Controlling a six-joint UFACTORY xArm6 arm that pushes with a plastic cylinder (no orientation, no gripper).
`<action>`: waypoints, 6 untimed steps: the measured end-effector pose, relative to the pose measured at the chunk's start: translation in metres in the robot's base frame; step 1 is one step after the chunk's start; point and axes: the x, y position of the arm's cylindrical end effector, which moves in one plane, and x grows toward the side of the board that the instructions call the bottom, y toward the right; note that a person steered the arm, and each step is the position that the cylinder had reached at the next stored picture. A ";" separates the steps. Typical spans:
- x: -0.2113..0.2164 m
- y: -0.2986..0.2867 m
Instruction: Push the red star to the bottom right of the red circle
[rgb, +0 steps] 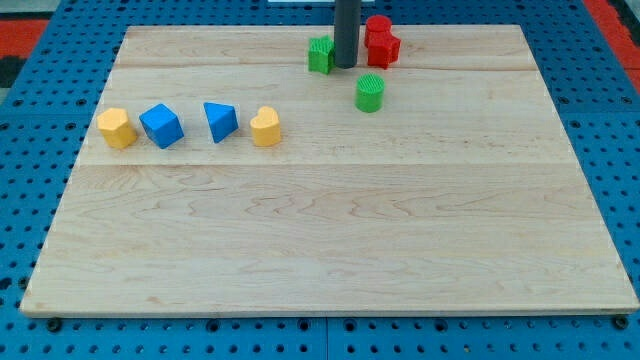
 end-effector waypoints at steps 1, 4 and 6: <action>-0.024 -0.017; -0.027 -0.035; 0.056 0.029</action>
